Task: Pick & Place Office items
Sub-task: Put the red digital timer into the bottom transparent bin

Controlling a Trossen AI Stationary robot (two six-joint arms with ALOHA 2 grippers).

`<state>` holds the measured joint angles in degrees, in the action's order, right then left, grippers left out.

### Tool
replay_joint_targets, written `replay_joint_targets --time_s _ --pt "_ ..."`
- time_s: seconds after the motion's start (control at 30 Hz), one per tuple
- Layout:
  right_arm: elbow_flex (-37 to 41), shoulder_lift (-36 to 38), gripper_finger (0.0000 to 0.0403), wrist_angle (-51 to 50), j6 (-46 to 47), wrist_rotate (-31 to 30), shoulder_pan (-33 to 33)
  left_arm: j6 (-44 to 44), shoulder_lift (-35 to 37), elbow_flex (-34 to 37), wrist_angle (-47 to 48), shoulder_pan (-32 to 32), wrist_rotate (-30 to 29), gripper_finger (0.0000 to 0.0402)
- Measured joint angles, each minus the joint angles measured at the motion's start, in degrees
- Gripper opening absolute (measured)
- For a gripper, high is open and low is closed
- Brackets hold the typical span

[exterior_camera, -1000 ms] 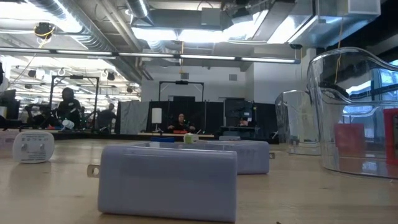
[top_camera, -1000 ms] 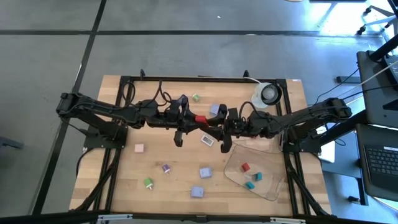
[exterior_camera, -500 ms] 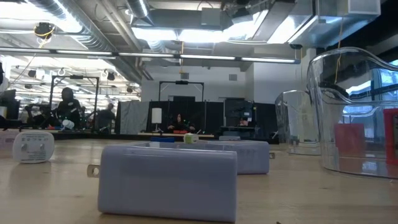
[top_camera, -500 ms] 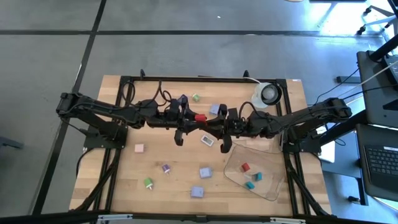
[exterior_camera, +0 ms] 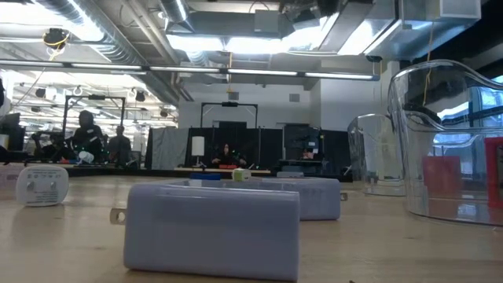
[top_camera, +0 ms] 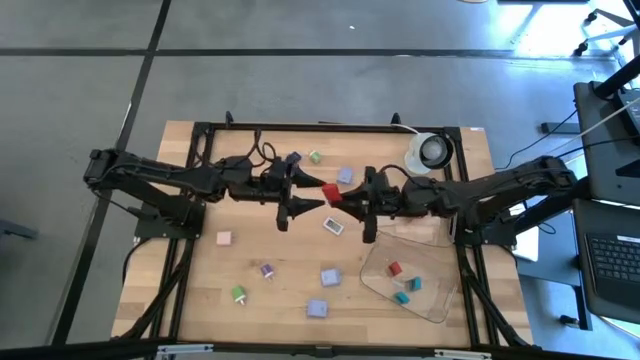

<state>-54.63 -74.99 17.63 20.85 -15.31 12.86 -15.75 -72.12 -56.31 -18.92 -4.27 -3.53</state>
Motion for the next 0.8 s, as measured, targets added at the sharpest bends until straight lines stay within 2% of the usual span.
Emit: replay_joint_targets --time_s 0.17,0.4,0.53,0.8 --pt "-0.02 5.20 0.0061 -13.21 9.29 2.48 0.90 -0.23 2.63 0.00 8.54 1.01 0.19 0.0246" --pt "-0.02 8.25 0.0061 -31.17 25.04 14.14 6.18 -1.25 3.13 0.00 19.08 1.05 0.04 0.0241" --pt "-0.02 6.69 0.0061 -38.26 34.48 18.10 11.37 -1.55 2.84 0.00 22.49 1.07 -1.46 0.0240" --pt "0.00 -1.35 0.0061 -44.25 47.94 16.41 19.79 -1.37 2.82 0.00 24.04 1.07 -5.18 0.0239"
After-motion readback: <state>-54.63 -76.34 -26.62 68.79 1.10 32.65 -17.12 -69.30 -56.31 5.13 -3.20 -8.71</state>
